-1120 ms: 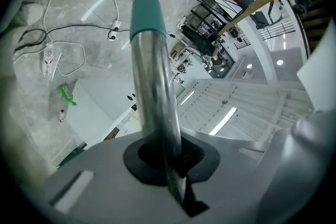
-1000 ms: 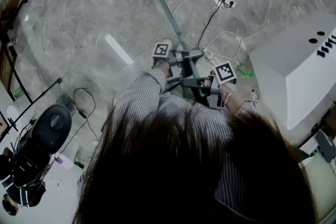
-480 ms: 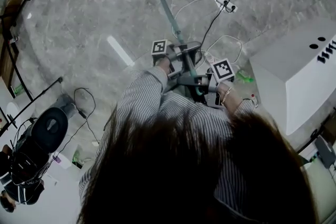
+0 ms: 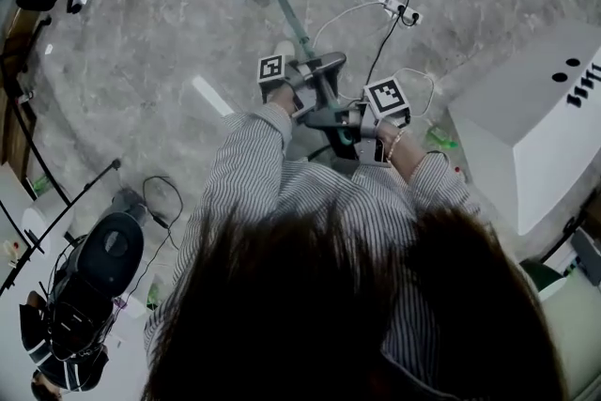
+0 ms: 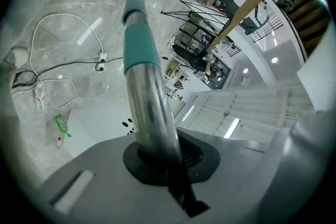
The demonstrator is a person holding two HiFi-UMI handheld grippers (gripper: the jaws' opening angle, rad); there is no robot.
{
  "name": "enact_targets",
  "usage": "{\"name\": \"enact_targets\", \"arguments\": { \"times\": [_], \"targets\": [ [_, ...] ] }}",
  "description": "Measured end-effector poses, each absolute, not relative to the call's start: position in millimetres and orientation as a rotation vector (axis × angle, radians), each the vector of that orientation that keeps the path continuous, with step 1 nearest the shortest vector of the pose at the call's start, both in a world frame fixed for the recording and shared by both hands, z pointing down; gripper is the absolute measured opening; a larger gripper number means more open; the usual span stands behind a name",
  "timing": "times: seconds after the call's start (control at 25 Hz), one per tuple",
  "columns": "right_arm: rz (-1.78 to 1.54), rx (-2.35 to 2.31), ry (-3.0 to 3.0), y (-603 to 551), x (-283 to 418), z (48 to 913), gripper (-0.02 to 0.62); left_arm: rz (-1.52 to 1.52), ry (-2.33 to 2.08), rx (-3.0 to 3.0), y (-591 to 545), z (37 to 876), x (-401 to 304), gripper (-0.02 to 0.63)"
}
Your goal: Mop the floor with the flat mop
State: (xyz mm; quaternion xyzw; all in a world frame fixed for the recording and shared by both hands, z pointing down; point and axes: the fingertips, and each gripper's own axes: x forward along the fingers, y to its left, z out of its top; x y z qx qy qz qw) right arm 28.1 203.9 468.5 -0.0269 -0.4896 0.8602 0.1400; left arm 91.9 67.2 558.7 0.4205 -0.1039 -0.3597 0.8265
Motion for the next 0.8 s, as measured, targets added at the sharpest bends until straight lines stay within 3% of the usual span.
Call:
{"name": "enact_targets", "arguments": {
  "times": [0.36,0.8],
  "targets": [
    [2.482,-0.01,-1.434,87.0,-84.6,488.8,0.055,-0.708,-0.297,0.931,-48.8,578.7,-18.5,0.006],
    [2.477,0.009,-1.444,-94.5,-155.3,509.5,0.054,-0.757,-0.301,0.962,-233.1,598.0,-94.5,0.006]
  ]
}}
